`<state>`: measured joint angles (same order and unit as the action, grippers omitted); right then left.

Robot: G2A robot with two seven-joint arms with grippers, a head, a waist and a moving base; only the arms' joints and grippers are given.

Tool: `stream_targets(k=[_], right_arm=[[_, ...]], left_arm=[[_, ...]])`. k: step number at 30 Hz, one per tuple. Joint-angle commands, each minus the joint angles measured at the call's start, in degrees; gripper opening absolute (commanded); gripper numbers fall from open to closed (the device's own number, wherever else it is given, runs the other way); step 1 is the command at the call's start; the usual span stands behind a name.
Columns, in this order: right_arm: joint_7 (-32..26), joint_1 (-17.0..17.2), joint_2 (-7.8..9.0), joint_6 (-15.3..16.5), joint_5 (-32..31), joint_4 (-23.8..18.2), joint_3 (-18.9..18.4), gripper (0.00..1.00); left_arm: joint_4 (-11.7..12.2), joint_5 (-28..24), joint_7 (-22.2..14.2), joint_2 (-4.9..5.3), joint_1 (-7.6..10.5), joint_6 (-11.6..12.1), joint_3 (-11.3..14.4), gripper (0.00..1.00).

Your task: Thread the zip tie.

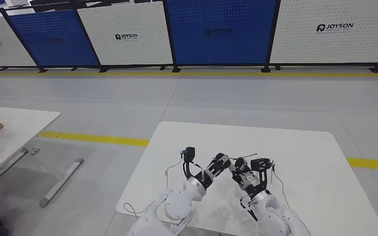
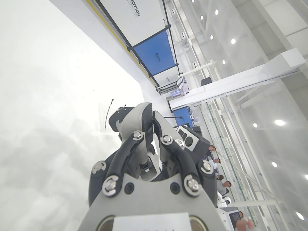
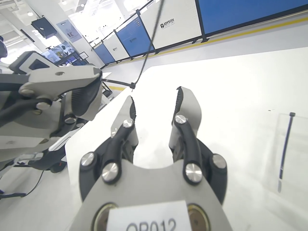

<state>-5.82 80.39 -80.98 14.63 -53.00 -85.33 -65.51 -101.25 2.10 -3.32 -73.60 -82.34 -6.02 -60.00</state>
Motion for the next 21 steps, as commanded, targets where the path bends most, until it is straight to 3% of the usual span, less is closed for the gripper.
stream_targets(k=[1, 6, 21], right_arm=[[0.0, -0.1, 0.04, -0.1, 0.0, -0.1, 0.1, 0.33], [0.1, -0.2, 0.13, -0.3, 0.2, -0.3, 0.2, 0.24], [-0.5, -0.1, 0.46, 0.8, 2.5, -1.5, 0.3, 0.23]], left_arm=[[0.0, 0.1, -0.1, 0.00, 0.03, 0.0, 0.0, 0.00], [0.0, 0.2, -0.3, 0.00, 0.10, 0.0, 0.0, 0.00], [0.5, -1.3, -0.7, -0.16, 0.53, -0.1, -0.3, 0.00]])
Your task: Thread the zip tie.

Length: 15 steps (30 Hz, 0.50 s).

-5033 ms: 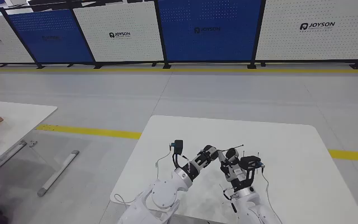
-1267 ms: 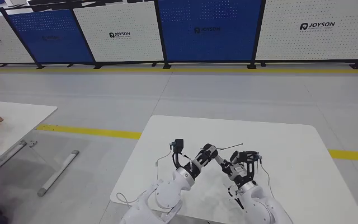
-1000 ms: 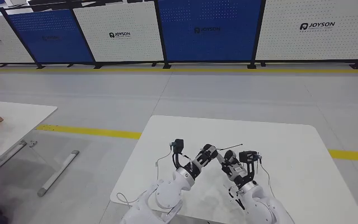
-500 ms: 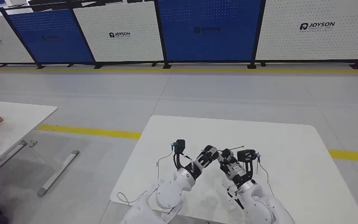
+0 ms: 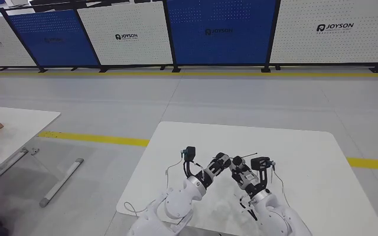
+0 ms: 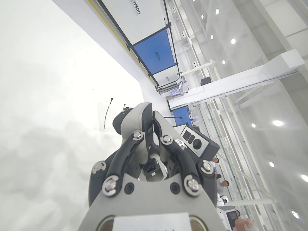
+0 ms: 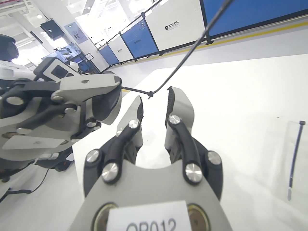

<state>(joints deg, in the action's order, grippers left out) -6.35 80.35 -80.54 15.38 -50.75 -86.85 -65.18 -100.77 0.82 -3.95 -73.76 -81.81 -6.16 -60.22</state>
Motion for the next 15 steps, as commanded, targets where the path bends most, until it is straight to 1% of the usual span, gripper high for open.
stream_targets(k=[1, 2, 3, 7, 9, 13, 15], right_arm=[[0.0, -0.1, 0.04, 0.1, 0.3, 0.1, -0.1, 0.22], [0.0, -0.1, 0.06, 0.1, 0.5, 0.1, 0.0, 0.19], [0.0, -0.1, 0.08, 0.1, 0.6, 0.1, 0.0, 0.18], [0.5, -0.1, 0.14, 0.0, 0.9, 0.2, 0.0, 0.19], [0.7, 0.0, 0.18, -0.1, 0.9, 0.2, 0.0, 0.16], [0.8, 0.0, 0.25, -0.1, 1.1, 0.2, 0.1, 0.20], [0.7, 0.0, 0.28, -0.1, 1.2, 0.2, 0.2, 0.20]], left_arm=[[0.0, 0.0, -0.1, 0.01, -0.02, 0.0, -0.1, 0.00], [0.0, 0.0, -0.2, 0.02, -0.04, 0.1, -0.1, 0.00], [-0.1, 0.0, -0.2, 0.03, -0.06, 0.1, -0.2, 0.00], [-0.1, 0.2, -0.3, 0.05, -0.14, 0.1, -0.2, 0.00], [-0.1, 0.3, -0.5, 0.07, -0.19, 0.1, -0.2, 0.00], [0.0, 0.3, -0.4, 0.07, -0.26, 0.0, -0.3, 0.00], [0.0, 0.1, -0.3, 0.04, -0.27, 0.0, -0.3, 0.00]])
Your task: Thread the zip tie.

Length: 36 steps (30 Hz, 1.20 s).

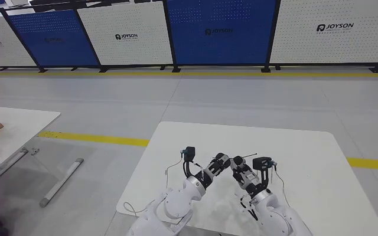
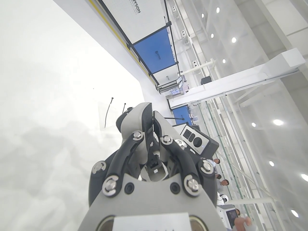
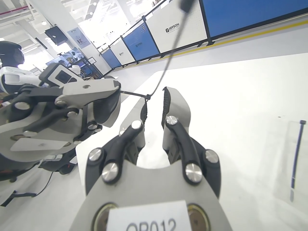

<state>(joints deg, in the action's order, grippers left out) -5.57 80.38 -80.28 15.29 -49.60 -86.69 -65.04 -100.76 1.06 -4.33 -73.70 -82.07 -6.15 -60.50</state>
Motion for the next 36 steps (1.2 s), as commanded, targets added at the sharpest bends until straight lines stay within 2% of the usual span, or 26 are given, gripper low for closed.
stream_targets(k=[1, 5, 19, 23, 24, 25, 36], right_arm=[[-0.3, 0.0, 0.04, 0.0, 0.0, 0.0, 0.2, 0.22], [-0.2, 0.0, 0.12, 0.0, 0.0, -0.1, 0.2, 0.24], [0.7, 0.0, 0.37, -0.1, 0.3, -0.5, 0.3, 0.21], [0.7, -0.1, 0.42, -0.2, 0.5, -0.4, 0.3, 0.12], [0.6, -0.2, 0.43, -0.3, 0.5, -0.3, 0.3, 0.02], [0.6, -0.3, 0.45, -0.4, 0.6, -0.3, 0.3, 0.00], [-0.2, -1.0, 0.55, -0.7, 0.9, 0.2, 0.6, 0.00]], left_arm=[[0.1, -0.1, 0.2, -0.03, 0.02, 0.0, 0.0, 0.00], [0.1, -0.1, 0.3, -0.05, 0.05, -0.1, 0.0, 0.00], [0.5, 0.1, -0.1, -0.09, 0.27, -0.3, 0.1, 0.00], [0.6, 0.0, -0.1, -0.11, 0.37, -0.4, 0.1, 0.00], [0.6, 0.0, -0.1, -0.11, 0.41, -0.4, 0.1, 0.00], [0.6, 0.0, -0.1, -0.12, 0.45, -0.4, 0.1, 0.00], [0.8, -0.4, -0.2, -0.21, 0.89, -0.4, 0.1, 0.00]])
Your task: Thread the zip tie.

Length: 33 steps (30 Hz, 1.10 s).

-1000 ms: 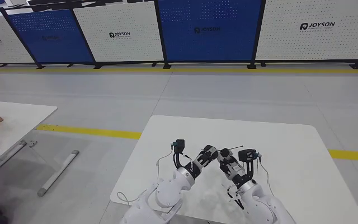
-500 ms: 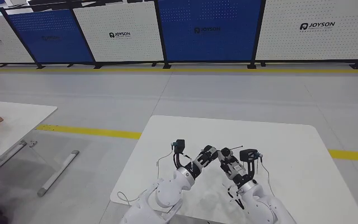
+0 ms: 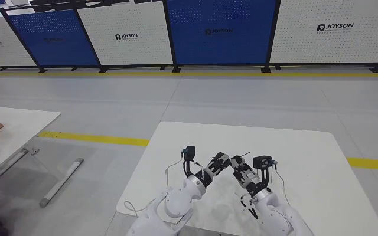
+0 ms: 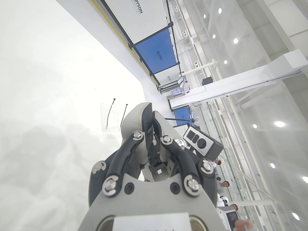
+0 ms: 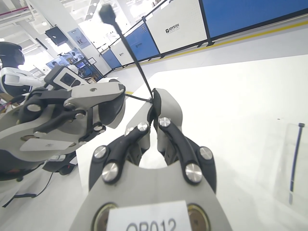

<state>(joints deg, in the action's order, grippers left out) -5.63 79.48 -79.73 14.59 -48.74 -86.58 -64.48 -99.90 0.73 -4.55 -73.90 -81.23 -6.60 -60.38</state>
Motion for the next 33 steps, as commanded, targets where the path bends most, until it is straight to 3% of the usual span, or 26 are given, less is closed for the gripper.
stream_targets(k=[1, 17, 33], right_arm=[[-0.2, -0.2, 0.01, -0.1, 0.1, 0.2, 0.1, 0.00], [-1.0, -1.0, 0.12, -0.3, 0.3, 1.0, 0.8, 0.00], [-0.9, -1.6, 0.29, 0.5, 1.3, 3.3, 0.9, 0.00]], left_arm=[[-0.1, -0.1, 0.0, -0.02, 0.07, 0.2, 0.1, 0.00], [-1.0, -1.7, -1.4, 0.03, -0.40, 2.9, -0.2, 0.00], [-3.1, -2.1, -1.7, 0.22, -1.69, 4.2, -0.7, 0.00]])
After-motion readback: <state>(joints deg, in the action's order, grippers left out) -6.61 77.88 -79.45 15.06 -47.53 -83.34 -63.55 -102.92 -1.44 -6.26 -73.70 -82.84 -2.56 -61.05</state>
